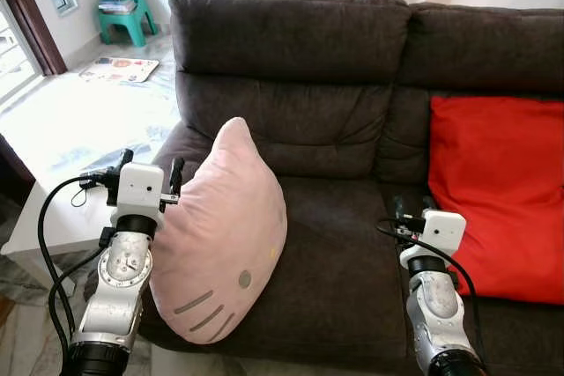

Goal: Move the pillow to the sofa from floor

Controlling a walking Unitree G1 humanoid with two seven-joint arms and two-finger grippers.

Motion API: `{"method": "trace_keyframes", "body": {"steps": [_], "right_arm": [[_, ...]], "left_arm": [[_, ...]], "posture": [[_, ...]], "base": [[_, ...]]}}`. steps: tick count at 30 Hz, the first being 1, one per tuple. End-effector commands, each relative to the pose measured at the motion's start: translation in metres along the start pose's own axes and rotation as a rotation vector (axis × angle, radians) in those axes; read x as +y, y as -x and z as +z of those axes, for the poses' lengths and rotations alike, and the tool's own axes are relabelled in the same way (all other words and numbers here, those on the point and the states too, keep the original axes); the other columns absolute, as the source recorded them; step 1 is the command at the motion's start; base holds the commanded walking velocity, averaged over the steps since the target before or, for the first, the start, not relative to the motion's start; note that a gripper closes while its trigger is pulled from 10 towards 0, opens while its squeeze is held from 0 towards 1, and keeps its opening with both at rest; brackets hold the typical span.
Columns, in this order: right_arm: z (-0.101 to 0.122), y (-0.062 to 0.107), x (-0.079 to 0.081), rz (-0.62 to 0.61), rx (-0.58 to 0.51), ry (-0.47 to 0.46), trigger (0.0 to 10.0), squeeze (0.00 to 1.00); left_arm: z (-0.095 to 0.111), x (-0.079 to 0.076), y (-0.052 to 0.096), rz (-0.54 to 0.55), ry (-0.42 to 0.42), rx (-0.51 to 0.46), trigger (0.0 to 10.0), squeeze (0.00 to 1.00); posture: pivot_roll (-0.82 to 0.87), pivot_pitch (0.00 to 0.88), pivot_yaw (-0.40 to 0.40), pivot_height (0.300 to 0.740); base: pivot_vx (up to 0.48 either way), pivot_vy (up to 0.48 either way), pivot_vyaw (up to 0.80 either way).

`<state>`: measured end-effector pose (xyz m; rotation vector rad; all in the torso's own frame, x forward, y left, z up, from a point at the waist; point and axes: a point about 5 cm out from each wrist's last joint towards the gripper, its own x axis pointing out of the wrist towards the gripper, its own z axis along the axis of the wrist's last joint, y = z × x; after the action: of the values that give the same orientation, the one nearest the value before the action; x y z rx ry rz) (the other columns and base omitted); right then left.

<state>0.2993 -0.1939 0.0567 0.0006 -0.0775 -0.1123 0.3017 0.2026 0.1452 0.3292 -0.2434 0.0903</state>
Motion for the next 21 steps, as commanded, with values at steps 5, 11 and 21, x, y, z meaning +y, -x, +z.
{"method": "trace_keyframes", "body": {"steps": [5,11,21], "right_arm": [[0.006,-0.004,0.002,0.017,-0.013,0.008,10.0,0.0],[0.005,-0.006,0.012,0.051,-0.005,0.002,10.0,0.0],[0.008,-0.009,0.014,0.063,-0.006,0.001,10.0,0.0]], "left_arm": [[-0.001,-0.012,0.003,-0.021,0.031,-0.011,10.0,0.0],[-0.001,-0.014,0.006,-0.019,0.029,-0.017,10.0,0.0],[-0.003,-0.013,0.008,-0.016,0.031,-0.025,10.0,0.0]], "posture": [[0.06,0.0,-0.027,0.74],[0.08,0.004,-0.051,0.74],[0.07,0.004,-0.049,0.74]], "base": [[0.0,0.0,0.0],[0.0,0.0,0.0],[0.0,0.0,0.0]]}}
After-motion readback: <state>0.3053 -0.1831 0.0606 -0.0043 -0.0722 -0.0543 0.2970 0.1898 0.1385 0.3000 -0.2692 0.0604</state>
